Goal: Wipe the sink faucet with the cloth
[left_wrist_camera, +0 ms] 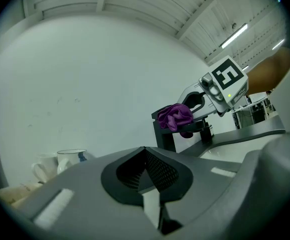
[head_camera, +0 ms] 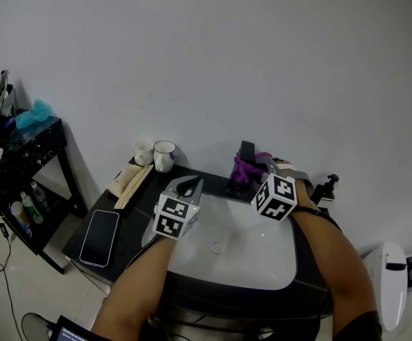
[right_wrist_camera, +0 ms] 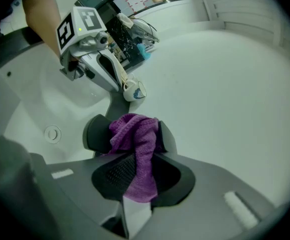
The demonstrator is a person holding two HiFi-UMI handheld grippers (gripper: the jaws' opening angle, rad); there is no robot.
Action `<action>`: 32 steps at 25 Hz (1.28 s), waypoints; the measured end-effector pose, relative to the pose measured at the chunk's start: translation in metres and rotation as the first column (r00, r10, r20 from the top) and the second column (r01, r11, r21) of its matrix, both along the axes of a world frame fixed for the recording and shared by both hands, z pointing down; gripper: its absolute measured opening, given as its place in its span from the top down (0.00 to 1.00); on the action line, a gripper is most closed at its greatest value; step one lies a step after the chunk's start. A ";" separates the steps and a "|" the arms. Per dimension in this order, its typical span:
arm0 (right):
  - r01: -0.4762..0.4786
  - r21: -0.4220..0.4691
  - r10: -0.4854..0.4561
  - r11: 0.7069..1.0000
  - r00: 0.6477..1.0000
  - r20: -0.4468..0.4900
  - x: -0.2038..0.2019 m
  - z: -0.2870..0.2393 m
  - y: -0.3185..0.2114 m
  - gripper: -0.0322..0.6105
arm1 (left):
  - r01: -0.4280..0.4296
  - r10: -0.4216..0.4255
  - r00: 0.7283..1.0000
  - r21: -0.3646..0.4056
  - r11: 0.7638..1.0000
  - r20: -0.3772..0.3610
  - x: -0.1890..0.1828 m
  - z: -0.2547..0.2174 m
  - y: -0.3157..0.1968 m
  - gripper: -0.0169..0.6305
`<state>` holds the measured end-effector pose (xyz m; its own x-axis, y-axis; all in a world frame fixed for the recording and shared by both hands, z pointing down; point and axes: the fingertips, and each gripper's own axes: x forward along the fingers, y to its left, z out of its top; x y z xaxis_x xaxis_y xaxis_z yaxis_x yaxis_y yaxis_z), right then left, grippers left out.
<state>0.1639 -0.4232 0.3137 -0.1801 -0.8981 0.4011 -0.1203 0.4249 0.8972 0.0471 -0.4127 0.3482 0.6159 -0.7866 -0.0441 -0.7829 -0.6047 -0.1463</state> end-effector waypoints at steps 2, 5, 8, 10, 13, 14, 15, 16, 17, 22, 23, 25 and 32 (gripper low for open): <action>0.019 -0.009 -0.019 1.000 1.000 -0.011 -0.002 0.000 0.010 0.82 | 0.000 0.000 1.000 -0.002 1.000 0.004 0.000 0.000 0.000 0.95; 0.053 -0.008 -0.054 0.999 0.998 -0.044 -0.009 0.001 0.029 0.82 | -0.004 0.004 1.000 0.001 1.000 0.014 0.002 0.001 0.002 0.95; 0.079 -0.011 -0.080 0.997 0.995 -0.062 -0.014 0.004 0.047 0.82 | -0.010 0.010 1.000 -0.003 1.000 0.029 0.003 0.003 0.004 0.95; 0.092 -0.019 -0.093 0.996 0.994 -0.065 -0.016 0.005 0.058 0.82 | -0.010 0.011 0.999 -0.005 1.000 0.033 0.003 0.005 0.005 0.95; 0.119 -0.020 -0.120 0.993 0.991 -0.057 -0.019 0.008 0.078 0.82 | -0.005 0.005 0.999 -0.004 1.000 0.032 0.001 0.005 0.007 0.95; 0.131 -0.021 -0.132 0.991 0.990 -0.048 -0.021 0.010 0.086 0.81 | -0.003 0.003 1.000 -0.005 1.000 0.031 -0.001 0.006 0.008 0.95; 0.145 -0.024 -0.145 0.989 0.989 -0.036 -0.022 0.012 0.094 0.81 | 0.000 0.000 1.000 -0.006 1.000 0.030 -0.002 0.006 0.008 0.95; 0.158 -0.029 -0.159 0.987 0.987 -0.025 -0.023 0.015 0.103 0.81 | 0.003 -0.002 1.000 -0.006 1.000 0.030 -0.003 0.005 0.009 0.95; 0.171 -0.033 -0.172 0.985 0.985 -0.019 -0.024 0.020 0.111 0.81 | 0.004 -0.004 1.000 -0.008 1.000 0.030 -0.004 0.005 0.010 0.95; 0.165 -0.030 -0.165 0.986 0.986 -0.013 -0.020 0.051 0.121 0.81 | 0.008 -0.008 1.000 -0.016 1.000 0.018 -0.006 0.004 0.012 0.95; 0.149 -0.032 -0.149 0.988 0.989 -0.003 -0.017 0.056 0.116 0.81 | 0.010 -0.009 1.000 -0.017 1.000 0.018 -0.006 0.005 0.012 0.95; 0.106 -0.032 -0.105 0.994 0.994 0.025 -0.009 0.064 0.104 0.81 | 0.009 -0.009 1.000 -0.019 1.000 0.017 -0.006 0.005 0.013 0.95; -0.036 0.009 0.033 0.999 0.980 0.195 0.008 0.071 0.041 0.80 | 0.002 -0.002 1.000 -0.014 1.000 0.011 -0.004 0.004 0.009 0.95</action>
